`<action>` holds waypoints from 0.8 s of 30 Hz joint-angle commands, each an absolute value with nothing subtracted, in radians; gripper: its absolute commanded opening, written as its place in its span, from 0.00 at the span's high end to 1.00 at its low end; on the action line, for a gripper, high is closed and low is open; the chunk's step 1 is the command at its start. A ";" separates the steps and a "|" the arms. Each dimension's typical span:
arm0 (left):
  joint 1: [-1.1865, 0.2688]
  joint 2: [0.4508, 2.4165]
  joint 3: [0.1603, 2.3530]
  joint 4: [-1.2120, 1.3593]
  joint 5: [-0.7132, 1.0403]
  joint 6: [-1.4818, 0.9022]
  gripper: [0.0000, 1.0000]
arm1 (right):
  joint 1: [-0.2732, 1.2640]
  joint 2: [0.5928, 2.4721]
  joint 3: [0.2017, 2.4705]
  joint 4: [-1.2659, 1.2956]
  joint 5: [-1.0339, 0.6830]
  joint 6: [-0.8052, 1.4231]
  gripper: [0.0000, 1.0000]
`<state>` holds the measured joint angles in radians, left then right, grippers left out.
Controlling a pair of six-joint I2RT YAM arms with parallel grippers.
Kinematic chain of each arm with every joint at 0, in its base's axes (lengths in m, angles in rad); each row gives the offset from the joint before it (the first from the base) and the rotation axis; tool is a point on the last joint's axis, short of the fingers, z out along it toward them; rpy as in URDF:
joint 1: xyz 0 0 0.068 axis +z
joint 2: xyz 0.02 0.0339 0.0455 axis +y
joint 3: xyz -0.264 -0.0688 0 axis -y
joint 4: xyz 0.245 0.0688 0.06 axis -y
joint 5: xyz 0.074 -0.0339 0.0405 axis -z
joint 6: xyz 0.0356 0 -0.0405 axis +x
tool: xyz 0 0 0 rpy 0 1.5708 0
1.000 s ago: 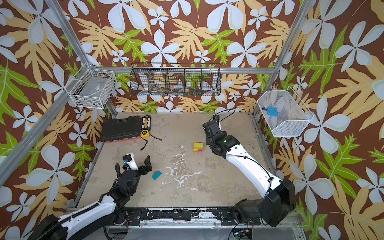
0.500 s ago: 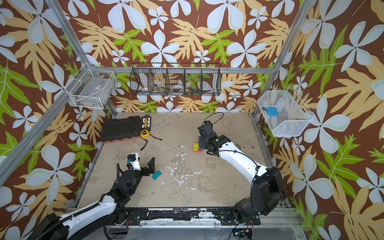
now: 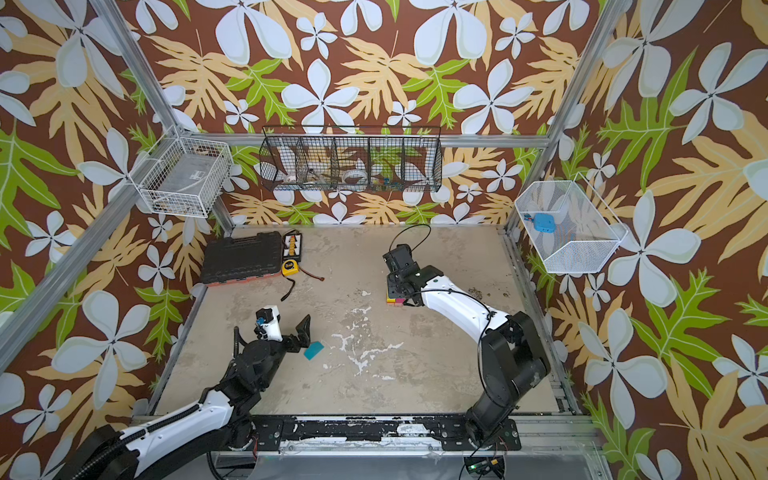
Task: Build the wood block tower
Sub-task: 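Lower the orange bar onto the tower top with the right gripper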
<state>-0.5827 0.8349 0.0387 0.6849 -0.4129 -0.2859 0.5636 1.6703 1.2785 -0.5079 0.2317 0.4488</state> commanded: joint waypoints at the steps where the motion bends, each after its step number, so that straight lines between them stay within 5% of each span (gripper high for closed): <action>1: -0.583 0.836 0.041 0.713 -0.411 -0.285 0.00 | 0.570 1.694 1.296 -0.492 0.236 0.465 0.56; 24: -0.583 0.848 0.047 0.708 -0.417 -0.288 0.00 | 0.583 1.795 1.322 -0.482 0.261 0.486 0.47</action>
